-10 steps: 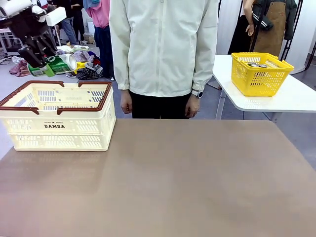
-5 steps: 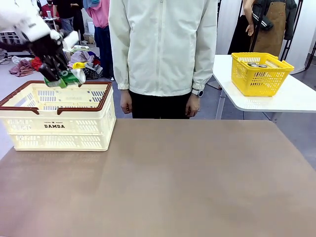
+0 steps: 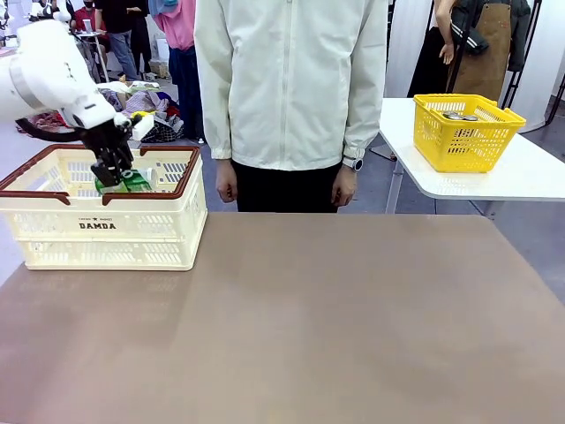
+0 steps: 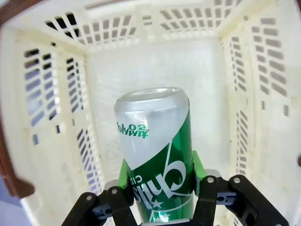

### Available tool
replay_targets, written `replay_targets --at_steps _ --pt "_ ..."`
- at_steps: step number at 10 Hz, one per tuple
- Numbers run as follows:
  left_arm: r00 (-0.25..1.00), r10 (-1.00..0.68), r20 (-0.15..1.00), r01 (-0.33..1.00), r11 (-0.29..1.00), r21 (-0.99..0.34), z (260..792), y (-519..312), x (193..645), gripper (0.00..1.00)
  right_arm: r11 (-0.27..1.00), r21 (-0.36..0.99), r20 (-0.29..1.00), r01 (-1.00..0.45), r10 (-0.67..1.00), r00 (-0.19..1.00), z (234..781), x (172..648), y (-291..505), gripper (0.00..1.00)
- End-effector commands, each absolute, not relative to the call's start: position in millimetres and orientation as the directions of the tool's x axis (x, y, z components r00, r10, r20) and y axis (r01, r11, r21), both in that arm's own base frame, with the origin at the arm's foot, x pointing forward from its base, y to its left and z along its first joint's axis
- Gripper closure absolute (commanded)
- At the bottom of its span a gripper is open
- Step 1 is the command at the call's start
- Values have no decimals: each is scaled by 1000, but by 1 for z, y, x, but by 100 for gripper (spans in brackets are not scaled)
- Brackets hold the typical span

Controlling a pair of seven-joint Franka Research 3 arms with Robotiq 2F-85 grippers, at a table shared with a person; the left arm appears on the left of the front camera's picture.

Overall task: Place the drinks into the Shopping basket.
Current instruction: Pick up one drink and place it into the Shopping basket.

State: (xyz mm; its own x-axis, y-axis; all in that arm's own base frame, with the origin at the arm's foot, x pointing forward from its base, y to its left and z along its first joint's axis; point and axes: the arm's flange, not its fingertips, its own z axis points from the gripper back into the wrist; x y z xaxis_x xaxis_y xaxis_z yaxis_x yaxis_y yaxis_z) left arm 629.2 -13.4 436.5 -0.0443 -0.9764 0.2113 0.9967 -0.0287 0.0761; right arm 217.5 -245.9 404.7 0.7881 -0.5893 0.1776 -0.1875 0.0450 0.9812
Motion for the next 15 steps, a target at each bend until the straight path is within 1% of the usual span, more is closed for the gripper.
replay_targets --at_steps 1,2,5,8,9,10,11,15 --pt "44 -987 153 996 54 66 425 -15 644 100 40 980 178 -193 -590 787 410 218 -247 0" --pt "83 -987 137 995 91 52 408 -13 648 100 40 980 178 -193 -590 787 410 218 -247 0" --pt "76 -995 71 997 77 14 380 -16 651 100 40 980 178 -193 -590 787 410 218 -247 0" --pt "44 -997 59 999 44 -8 372 -21 652 100 40 980 178 -193 -590 787 410 218 -247 0" --pt "38 -997 68 999 38 -12 372 -20 650 93 40 980 178 -193 -590 787 410 218 -247 0" --pt "34 -997 75 999 33 -17 373 -19 650 44 40 980 178 -193 -590 787 410 218 -247 0" --pt "36 -997 74 999 34 -26 373 -19 649 0 40 980 178 -193 -590 787 410 218 -247 0" --pt "19 -997 69 1000 18 -20 378 -21 644 0 40 980 178 -193 -590 787 410 218 -247 0"
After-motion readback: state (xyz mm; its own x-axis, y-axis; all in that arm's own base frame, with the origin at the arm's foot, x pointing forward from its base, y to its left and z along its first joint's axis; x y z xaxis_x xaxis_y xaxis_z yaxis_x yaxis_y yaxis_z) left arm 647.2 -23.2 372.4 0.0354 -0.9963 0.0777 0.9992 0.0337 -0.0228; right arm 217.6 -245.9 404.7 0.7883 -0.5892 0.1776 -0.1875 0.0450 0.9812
